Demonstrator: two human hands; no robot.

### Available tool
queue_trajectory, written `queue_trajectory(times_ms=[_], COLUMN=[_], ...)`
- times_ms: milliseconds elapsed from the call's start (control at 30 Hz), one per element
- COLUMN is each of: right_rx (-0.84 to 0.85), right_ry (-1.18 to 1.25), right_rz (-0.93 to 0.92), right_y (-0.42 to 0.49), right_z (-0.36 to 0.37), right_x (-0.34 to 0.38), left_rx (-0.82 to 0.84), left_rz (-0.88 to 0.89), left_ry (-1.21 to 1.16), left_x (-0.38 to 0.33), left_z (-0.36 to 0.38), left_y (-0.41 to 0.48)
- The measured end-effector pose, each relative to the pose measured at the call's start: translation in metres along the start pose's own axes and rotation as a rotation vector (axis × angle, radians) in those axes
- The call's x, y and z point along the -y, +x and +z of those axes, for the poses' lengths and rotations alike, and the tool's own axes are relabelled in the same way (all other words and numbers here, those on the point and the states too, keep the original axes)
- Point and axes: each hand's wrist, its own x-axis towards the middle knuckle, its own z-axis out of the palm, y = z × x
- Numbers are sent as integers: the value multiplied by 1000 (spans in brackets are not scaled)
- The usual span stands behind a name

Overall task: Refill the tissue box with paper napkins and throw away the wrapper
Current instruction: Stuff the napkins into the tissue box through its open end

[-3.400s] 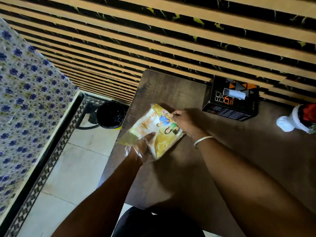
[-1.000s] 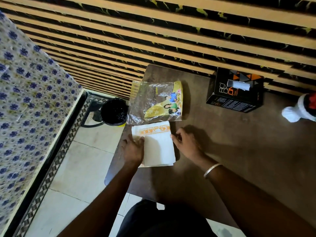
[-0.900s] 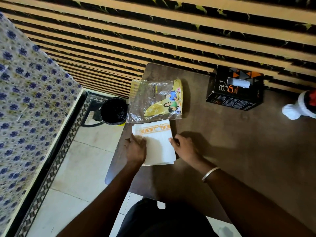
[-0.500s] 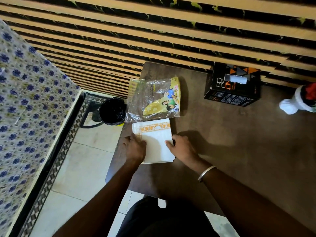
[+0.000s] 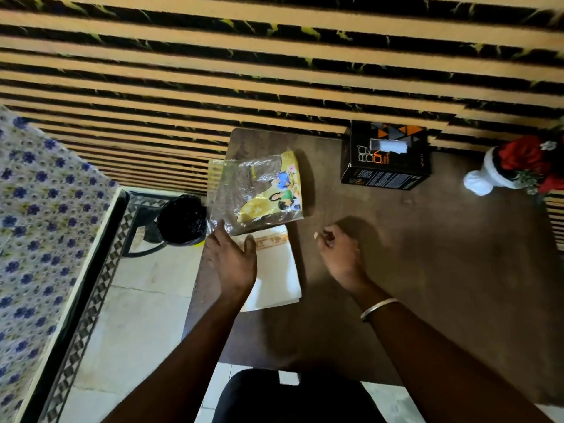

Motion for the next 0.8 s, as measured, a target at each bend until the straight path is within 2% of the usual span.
queue_trajectory(times_ms=[167, 267, 333, 467, 633, 800], right_rx=[-204, -331, -359, -252, -57, 38], right_ry=[93, 133, 154, 153, 172, 199], right_rz=[20, 71, 100, 91, 14, -6], right_y=[32, 56, 77, 117, 147, 148], right_z=[-61, -104, -127, -163, -179, -178], right_x=[-16, -26, -33, -51, -70, -78], left_rx=[70, 232, 357, 542, 655, 610], left_rz=[221, 344, 369, 336, 237, 179], left_ry=[-93, -144, -125, -146, -323, -410], left_x=[-44, -80, -104, -150, -200, -204], left_z=[23, 43, 61, 101, 140, 163], left_y=[15, 21, 25, 31, 28, 28])
